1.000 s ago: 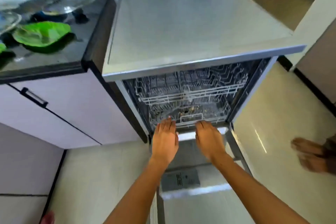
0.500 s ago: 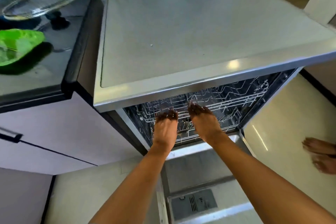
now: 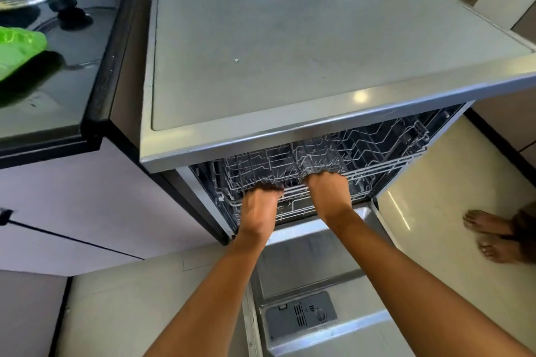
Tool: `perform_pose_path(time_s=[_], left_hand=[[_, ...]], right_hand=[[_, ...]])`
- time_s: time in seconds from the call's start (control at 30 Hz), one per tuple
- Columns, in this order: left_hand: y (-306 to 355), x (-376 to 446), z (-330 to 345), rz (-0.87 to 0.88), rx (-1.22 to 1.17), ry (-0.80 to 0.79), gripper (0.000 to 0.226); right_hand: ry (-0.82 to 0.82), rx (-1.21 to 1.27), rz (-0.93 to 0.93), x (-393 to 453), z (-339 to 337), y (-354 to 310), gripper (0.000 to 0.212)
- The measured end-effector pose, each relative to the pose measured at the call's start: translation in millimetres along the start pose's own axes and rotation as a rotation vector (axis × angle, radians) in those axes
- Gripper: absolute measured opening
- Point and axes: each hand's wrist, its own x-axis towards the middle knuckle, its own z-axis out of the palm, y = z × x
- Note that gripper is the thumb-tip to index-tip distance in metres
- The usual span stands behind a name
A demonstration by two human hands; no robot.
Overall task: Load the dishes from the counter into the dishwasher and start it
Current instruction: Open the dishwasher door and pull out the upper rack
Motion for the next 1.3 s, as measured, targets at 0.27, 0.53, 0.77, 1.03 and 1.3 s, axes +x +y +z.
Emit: perform_pose_path(time_s=[0.27, 0.53, 0.77, 1.03, 1.3], left_hand=[[25, -69, 0, 0.12, 0.012, -0.004, 0.046], [57, -146, 7, 0.079, -0.06, -0.085, 0.057], [68, -199, 25, 0.122, -0.04, -0.066, 0.057], [79, -238, 31, 0.185, -0.037, 0.003, 0.06], [86, -263, 40, 0.196, -0.077, 0.017, 0.054]], right_hand=[[-0.022, 0.024, -0.043, -65, 21, 10, 0.024], [-0.027, 0.013, -0.108, -144, 43, 19, 0.028], [-0.043, 0.07, -0.097, -197, 58, 24, 0.022], [0.024, 0.138, -0.051, -236, 81, 21, 0.026], [0.003, 0.171, -0.043, -259, 99, 26, 0.028]])
